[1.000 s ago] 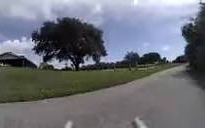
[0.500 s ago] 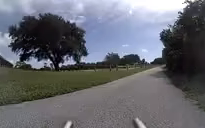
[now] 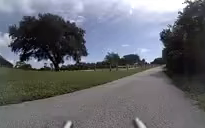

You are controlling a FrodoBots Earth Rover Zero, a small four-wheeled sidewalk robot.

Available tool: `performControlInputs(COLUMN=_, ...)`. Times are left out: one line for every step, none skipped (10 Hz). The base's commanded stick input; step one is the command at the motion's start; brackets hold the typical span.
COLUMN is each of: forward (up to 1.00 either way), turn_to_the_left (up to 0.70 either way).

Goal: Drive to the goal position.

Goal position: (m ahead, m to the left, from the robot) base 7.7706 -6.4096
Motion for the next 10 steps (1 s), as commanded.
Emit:
performControlInputs(forward=0.50, turn_to_the_left=0.00)
performControlInputs(forward=0.50, turn_to_the_left=0.00)
performControlInputs(forward=0.50, turn_to_the_left=0.00)
performControlInputs(forward=0.50, turn_to_the_left=0.00)
performControlInputs(forward=0.50, turn_to_the_left=0.00)
performControlInputs(forward=0.50, turn_to_the_left=0.00)
performControlInputs(forward=0.50, turn_to_the_left=-0.22)
performControlInputs(forward=0.50, turn_to_the_left=-0.48)
performControlInputs(forward=0.50, turn_to_the_left=-0.27)
performControlInputs(forward=0.50, turn_to_the_left=0.00)
